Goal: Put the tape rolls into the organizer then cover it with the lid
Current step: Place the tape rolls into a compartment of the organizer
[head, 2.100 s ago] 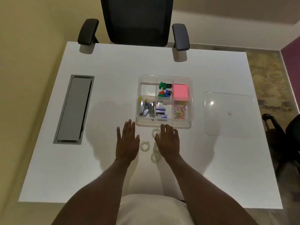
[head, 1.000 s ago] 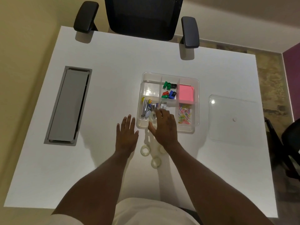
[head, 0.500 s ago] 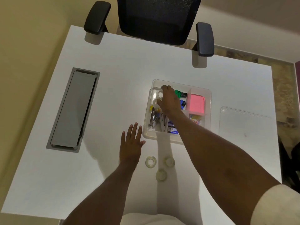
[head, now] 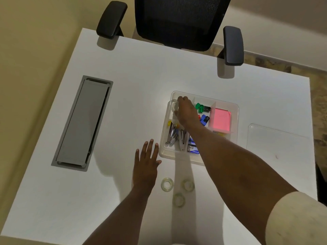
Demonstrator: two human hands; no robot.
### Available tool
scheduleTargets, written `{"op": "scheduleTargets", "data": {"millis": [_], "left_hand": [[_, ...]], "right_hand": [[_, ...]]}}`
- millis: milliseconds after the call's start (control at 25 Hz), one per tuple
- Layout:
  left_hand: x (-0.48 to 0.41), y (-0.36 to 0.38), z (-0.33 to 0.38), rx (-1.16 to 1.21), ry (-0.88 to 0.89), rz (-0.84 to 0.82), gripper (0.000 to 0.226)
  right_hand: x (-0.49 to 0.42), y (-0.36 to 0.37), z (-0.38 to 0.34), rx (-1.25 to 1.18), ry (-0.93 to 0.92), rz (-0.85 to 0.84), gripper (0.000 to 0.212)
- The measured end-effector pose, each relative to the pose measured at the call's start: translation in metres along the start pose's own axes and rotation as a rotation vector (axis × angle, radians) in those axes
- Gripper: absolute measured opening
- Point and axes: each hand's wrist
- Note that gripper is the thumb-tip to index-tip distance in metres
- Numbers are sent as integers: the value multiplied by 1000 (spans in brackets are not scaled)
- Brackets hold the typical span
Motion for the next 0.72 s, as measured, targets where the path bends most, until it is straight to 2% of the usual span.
{"op": "scheduleTargets", "data": {"millis": [240, 480, 560, 720], "left_hand": [[0, -9, 3, -2, -2, -46, 67], [1, -20, 8, -34, -9, -93, 68], [2, -24, 10, -29, 0, -83, 68], [7, -28, 13, -47, -4, -102, 69]], "right_hand": [[22, -7, 3, -2, -27, 119, 32], [100, 2, 5, 9, -117, 311, 23], [128, 12, 9, 6, -141, 310, 19], [186, 37, 20, 11, -137, 254, 25]]}}
Point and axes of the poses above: each hand's wrist, its own x-axis away from the middle knuckle, its own y-axis out of the palm, z = x × y, and after that the axes turned 3 degrees about y, right-handed
